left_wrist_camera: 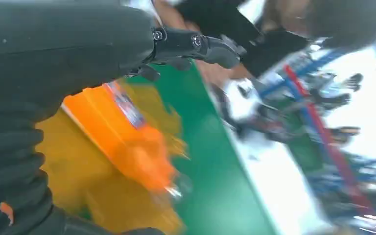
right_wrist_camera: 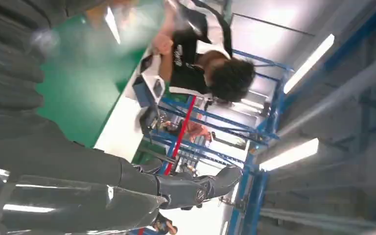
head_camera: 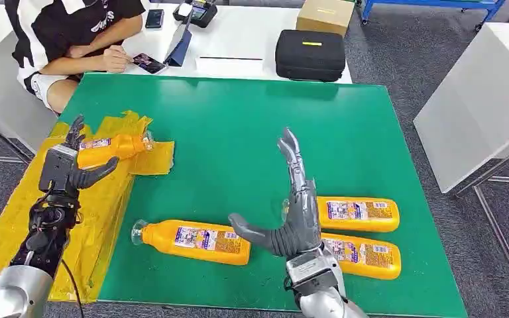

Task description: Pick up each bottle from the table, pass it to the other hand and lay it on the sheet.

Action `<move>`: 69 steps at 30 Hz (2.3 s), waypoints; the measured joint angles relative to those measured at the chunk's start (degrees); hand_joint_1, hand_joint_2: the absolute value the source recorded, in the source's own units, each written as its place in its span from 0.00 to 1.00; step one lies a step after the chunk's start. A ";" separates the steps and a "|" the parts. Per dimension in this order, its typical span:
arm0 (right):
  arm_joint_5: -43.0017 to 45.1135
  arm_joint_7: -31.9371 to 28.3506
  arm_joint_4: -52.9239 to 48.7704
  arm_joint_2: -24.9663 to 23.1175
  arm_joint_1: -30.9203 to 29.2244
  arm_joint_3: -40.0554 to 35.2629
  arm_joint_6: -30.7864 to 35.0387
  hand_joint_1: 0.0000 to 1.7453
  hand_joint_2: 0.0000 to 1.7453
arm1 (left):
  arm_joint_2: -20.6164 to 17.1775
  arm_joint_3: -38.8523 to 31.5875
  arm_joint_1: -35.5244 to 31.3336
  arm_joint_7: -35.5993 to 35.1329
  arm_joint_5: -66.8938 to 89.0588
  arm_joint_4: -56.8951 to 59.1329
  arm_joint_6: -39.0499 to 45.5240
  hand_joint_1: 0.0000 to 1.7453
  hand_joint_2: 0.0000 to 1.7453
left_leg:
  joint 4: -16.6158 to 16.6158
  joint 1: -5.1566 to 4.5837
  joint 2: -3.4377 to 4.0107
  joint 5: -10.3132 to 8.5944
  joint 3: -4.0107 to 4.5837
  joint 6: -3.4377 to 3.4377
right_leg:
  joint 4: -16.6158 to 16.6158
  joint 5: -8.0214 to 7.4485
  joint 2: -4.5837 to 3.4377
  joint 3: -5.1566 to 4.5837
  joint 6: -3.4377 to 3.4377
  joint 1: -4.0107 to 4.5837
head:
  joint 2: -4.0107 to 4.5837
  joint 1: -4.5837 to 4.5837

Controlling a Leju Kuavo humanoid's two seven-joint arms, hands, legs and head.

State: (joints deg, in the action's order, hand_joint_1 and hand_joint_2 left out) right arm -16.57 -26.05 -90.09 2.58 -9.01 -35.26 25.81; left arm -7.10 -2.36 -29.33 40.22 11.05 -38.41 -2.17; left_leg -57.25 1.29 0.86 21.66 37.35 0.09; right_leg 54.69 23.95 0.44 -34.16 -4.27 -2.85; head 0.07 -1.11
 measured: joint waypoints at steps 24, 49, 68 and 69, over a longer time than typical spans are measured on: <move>-41.43 15.69 -3.30 3.82 7.41 -0.81 -18.73 0.00 1.00 | 10.71 3.60 12.61 -4.35 -18.74 -24.78 -15.49 0.00 1.00 | 0.00 -0.01 -0.03 0.04 0.00 -0.01 | -0.02 0.01 0.01 0.02 0.00 0.00 | 0.00 -0.04; -46.38 20.04 5.60 0.81 3.67 -1.79 -23.91 0.00 1.00 | 13.83 5.49 14.29 -5.55 -19.42 -28.91 -16.98 0.00 1.00 | 0.01 0.00 -0.02 0.01 -0.01 -0.01 | -0.01 0.00 0.00 0.05 0.00 0.01 | 0.00 -0.02; -49.08 21.04 28.06 -6.73 -6.74 -5.44 -23.97 0.00 1.00 | 15.30 5.92 15.63 -6.73 -20.40 -31.38 -18.05 0.00 1.00 | 0.01 0.00 -0.03 0.01 0.01 0.00 | 0.00 0.00 0.01 0.05 -0.01 0.01 | 0.00 0.00; -49.08 21.15 28.95 -7.08 -7.08 -5.61 -24.10 0.00 1.00 | 15.30 5.92 15.72 -6.75 -20.41 -31.64 -18.05 0.00 1.00 | 0.01 0.00 -0.03 0.01 0.00 -0.01 | 0.00 0.00 0.02 0.05 0.00 0.01 | 0.00 -0.02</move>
State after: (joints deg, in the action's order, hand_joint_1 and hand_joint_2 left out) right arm -65.66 -4.90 -61.14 -4.50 -16.09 -40.87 1.71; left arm 8.20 3.56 -13.62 33.46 -9.35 -70.05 -20.22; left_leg -57.24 1.29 0.83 21.67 37.35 0.08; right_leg 54.69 23.95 0.45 -34.10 -4.27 -2.85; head 0.07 -1.14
